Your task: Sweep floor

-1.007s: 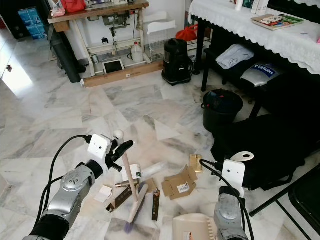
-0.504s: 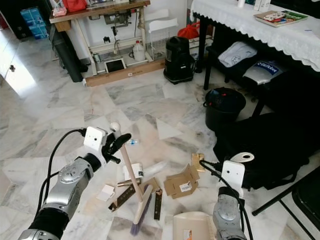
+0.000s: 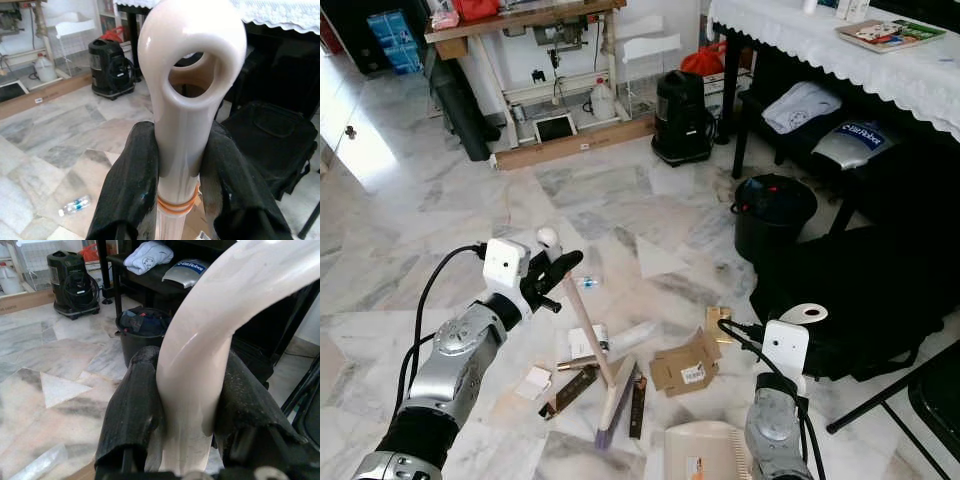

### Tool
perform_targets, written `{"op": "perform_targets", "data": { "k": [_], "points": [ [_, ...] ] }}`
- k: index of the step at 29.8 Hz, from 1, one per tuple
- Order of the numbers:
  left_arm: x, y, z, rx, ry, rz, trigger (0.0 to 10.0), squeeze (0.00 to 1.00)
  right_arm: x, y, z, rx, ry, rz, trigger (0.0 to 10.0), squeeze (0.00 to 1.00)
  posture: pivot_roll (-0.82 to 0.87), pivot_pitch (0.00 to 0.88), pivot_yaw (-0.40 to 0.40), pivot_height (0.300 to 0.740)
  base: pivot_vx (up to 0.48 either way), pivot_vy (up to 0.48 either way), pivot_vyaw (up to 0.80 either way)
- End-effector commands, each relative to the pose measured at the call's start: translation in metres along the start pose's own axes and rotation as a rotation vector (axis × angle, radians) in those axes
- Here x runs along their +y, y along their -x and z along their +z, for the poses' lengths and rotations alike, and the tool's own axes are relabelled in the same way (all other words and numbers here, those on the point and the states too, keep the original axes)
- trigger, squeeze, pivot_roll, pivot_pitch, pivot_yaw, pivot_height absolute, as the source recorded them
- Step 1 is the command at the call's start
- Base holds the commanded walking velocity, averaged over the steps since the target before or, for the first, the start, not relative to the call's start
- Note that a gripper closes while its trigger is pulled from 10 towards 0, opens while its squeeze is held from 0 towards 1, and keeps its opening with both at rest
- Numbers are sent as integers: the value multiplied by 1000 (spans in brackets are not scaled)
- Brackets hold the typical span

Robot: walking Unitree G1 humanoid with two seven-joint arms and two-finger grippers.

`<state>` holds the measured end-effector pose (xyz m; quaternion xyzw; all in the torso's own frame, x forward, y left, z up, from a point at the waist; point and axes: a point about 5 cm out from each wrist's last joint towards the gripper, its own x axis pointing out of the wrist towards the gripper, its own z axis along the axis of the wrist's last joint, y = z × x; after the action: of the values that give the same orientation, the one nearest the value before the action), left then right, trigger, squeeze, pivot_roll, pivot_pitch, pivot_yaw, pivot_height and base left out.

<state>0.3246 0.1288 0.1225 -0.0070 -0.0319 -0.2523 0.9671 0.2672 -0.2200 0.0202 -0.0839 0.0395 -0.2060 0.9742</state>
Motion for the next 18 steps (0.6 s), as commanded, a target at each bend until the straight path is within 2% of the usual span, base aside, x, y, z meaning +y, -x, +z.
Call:
{"op": "perform_targets", "data": {
  "k": [1,6,8,15,18],
  "points": [
    [4,0,11,-36,-9,-15,10000,0,5,-1,4,-14,-16,10,10000,0,-93,7,117,740,0,0,0],
    [3,1,10,-22,-2,-33,10000,0,5,-1,4,-14,-16,11,10000,0,-90,9,117,740,0,0,0],
    [2,4,1,26,-3,-70,10000,0,6,-1,4,-13,-16,13,10000,0,-90,9,119,740,0,0,0],
    [3,7,-8,62,-14,-61,10000,0,5,-1,3,-12,-18,11,10000,0,-94,10,119,740,0,0,0],
    [3,9,-13,86,-45,-54,10000,0,5,-1,3,-12,-17,13,10000,0,-94,9,118,740,0,0,0]
  ]
}}
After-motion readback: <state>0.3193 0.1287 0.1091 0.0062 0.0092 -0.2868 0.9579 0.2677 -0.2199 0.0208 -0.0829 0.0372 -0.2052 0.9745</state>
